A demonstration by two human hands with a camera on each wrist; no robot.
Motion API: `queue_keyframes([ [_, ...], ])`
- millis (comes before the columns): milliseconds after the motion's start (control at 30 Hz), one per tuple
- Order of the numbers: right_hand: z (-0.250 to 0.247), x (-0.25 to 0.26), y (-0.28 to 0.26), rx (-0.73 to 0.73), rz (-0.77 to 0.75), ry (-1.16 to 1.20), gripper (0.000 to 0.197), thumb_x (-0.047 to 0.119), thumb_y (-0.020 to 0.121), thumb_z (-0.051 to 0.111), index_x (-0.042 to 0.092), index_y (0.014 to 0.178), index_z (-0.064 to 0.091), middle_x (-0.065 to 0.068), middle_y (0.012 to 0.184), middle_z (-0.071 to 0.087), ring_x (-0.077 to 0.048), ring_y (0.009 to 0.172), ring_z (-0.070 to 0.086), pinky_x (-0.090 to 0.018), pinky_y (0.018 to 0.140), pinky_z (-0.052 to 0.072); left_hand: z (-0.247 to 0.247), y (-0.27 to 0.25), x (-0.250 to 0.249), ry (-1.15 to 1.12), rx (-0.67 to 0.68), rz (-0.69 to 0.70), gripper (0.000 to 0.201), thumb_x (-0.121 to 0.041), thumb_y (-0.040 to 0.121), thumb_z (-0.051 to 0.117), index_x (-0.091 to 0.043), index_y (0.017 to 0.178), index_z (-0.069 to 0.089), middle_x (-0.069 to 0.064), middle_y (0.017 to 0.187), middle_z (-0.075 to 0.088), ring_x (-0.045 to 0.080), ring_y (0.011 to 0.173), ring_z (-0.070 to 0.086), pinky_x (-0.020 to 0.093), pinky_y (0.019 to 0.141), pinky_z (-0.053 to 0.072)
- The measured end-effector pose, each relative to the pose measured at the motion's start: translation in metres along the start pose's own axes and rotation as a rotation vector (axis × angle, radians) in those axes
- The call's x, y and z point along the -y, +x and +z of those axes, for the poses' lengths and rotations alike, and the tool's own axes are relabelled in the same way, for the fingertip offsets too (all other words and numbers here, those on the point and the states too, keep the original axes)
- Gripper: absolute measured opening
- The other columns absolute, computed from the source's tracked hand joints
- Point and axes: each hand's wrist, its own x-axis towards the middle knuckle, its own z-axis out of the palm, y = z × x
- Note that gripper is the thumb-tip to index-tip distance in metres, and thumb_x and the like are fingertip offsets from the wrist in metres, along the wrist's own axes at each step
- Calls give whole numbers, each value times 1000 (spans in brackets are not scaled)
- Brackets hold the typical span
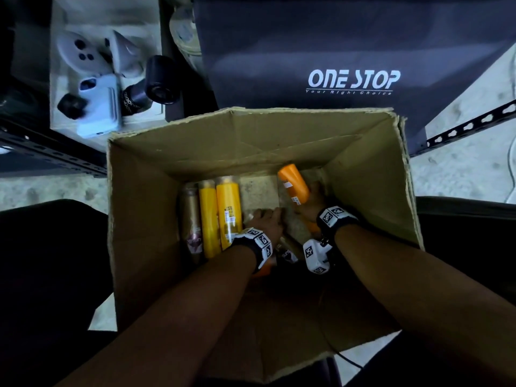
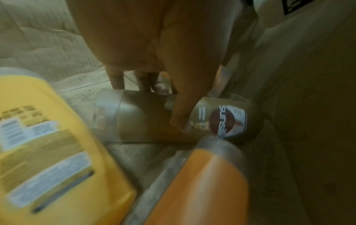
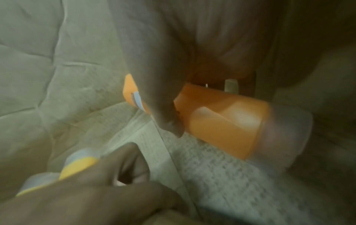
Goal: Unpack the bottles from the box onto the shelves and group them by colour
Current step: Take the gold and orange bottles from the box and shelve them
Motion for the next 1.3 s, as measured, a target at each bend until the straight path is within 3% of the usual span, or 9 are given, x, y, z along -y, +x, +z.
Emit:
queue_keyframes([
  [100, -5, 6, -1, -2, -10, 82, 108, 20, 86, 79, 13, 161, 2, -17, 159, 31, -39, 142, 38, -53, 114, 35, -2, -1, 2, 2, -23, 11, 58, -23, 96, 55, -10, 151, 41, 21, 158, 30, 39, 139, 38, 51, 117, 25],
  [300, -16, 13, -11, -51, -97, 218, 73, 7, 81, 78, 8, 137, 30, -20, 127, 54, -40, 113, 59, -54, 96, 50, -20, -10, 13, -45, 53, 1, 86, -46, 97, 58, -10, 159, 12, 18, 153, 43, 39, 138, 40, 56, 119, 21],
  [500, -26, 17, -27, -46, -113, 328, 59, 13, 88, 75, 11, 132, 35, -12, 112, 57, -33, 104, 60, -41, 86, 46, -55, -27, 23, -204, -8, -75, 78, -12, 89, 68, -8, 153, 23, 20, 139, 46, 41, 124, 54, 54, 97, 44],
  [600, -33, 22, -35, -36, -140, 364, 59, 10, 86, 76, 10, 129, 37, -11, 109, 58, -29, 100, 58, -37, 83, 43, -62, -41, 34, -207, 24, -135, 105, -9, 76, 83, -10, 156, 15, 21, 149, 33, 43, 130, 47, 61, 105, 37],
  [733, -44, 32, -49, -26, -205, 314, 57, 12, 86, 75, 13, 132, 42, 0, 101, 55, -25, 99, 55, -34, 85, 42, -72, -65, 50, -253, 88, -236, 92, -8, 76, 83, -15, 150, 28, 22, 152, 26, 45, 130, 47, 73, 108, 28],
  [900, -54, 41, -68, -15, -280, 198, 27, 19, 86, 74, 11, 107, 60, -15, 102, 68, -33, 97, 65, -41, 87, 50, -82, -89, 65, -374, 12, -301, 76, -16, 75, 85, -12, 137, 42, 17, 133, 40, 42, 103, 62, 44, 80, 51],
  [1100, -56, 52, -94, -84, -311, 247, 43, 29, 86, 77, 15, 122, 57, -12, 119, 67, -33, 111, 62, -42, 99, 47, -94, -106, 66, -646, -179, -431, 75, -30, 71, 87, -14, 128, 41, 16, 122, 62, 37, 104, 65, 38, 79, 51],
  [1200, -54, 54, -106, -119, -324, 315, 44, 30, 87, 76, 19, 125, 57, -10, 118, 67, -33, 110, 62, -36, 92, 47, -100, -113, 65, -773, -236, -509, 83, -34, 70, 87, -15, 133, 36, 15, 121, 63, 35, 102, 64, 32, 74, 43],
  [1300, -55, 58, -119, -127, -384, 394, 44, 30, 88, 75, 22, 125, 54, -6, 113, 67, -29, 104, 63, -32, 83, 42, -108, -118, 63, -910, -281, -540, 88, -31, 72, 85, -17, 138, 29, 13, 121, 62, 34, 103, 64, 35, 82, 51],
])
